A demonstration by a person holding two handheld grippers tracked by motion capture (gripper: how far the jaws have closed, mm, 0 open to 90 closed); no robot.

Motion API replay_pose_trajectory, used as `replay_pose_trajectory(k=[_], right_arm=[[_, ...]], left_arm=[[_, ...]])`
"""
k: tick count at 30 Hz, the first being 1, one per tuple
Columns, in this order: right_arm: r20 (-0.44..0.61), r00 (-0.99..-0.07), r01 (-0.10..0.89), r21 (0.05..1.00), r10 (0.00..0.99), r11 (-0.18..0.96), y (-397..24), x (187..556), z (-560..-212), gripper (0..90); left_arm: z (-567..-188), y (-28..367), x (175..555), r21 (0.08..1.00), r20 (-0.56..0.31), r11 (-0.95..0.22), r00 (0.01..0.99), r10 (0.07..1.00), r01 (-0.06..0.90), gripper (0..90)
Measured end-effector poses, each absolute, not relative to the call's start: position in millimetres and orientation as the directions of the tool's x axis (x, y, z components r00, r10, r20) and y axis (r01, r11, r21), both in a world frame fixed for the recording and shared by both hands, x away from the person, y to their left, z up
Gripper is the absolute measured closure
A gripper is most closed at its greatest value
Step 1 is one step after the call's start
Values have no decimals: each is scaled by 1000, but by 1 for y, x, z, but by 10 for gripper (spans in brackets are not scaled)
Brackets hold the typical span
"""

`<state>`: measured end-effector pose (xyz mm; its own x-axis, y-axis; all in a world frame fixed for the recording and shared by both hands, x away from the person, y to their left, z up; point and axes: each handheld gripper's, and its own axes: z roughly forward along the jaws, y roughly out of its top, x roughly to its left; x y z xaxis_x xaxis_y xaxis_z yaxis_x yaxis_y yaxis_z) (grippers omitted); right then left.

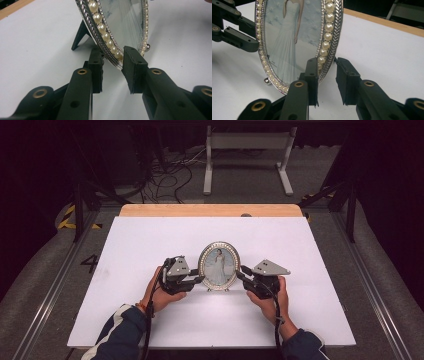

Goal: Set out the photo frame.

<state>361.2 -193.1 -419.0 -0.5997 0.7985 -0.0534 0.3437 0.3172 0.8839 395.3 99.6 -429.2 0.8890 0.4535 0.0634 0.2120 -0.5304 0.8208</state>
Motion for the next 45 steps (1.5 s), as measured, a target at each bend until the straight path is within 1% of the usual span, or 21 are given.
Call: replay_pose_trajectory(k=[1,6,13,16,17,18,19,20,21,26,27,30,31,32,34,39,45], right_arm=[[-60,-600,340,884,798,322,-194,361,-418,693],[-88,-601,325,881,795,344,-198,360,-414,674],[-115,-611,312,874,784,372,-200,358,-412,607],[-122,-611,311,872,782,379,-201,358,-411,567],[-122,-611,311,872,782,379,-201,358,-411,567],[-126,-611,310,870,782,383,-202,358,-410,545],[-126,-611,310,870,782,383,-202,358,-410,545],[-129,-611,311,869,781,386,-202,357,-410,517],[-134,-608,312,866,783,391,-203,357,-409,491],[-141,-605,313,863,783,397,-207,357,-408,416],[-135,-608,316,863,782,395,-208,357,-407,393],[-146,-608,315,858,780,406,-209,356,-406,329],[-146,-608,315,858,780,406,-209,356,-406,329],[-153,-607,313,856,780,412,-209,356,-406,316],[-168,-608,310,850,776,427,-210,355,-406,285],[-200,-618,310,826,760,470,-210,354,-408,228],[-226,-634,319,795,740,516,-212,353,-412,190]], left_arm=[[-429,100,395,820,68,-533,888,455,210,693],[-427,102,393,824,77,-529,886,458,203,673],[-425,102,391,824,92,-534,883,460,192,635],[-425,102,391,823,97,-534,879,467,193,589],[-425,103,390,823,95,-533,878,468,196,589],[-424,104,389,820,106,-539,873,475,193,562],[-424,104,389,820,106,-539,873,475,193,517],[-424,105,389,820,108,-538,871,479,194,517],[-423,106,388,822,110,-536,870,481,193,496],[-422,107,385,822,131,-539,860,494,184,414],[-422,107,384,819,138,-544,856,498,184,368],[-422,108,383,813,150,-551,848,508,186,310],[-422,108,383,813,150,-551,848,508,186,296],[-422,108,382,813,155,-551,844,513,186,296],[-421,110,381,807,165,-559,836,523,190,263],[-420,118,374,787,212,-590,820,532,179,206],[-422,128,371,780,213,-595,811,545,195,175]])
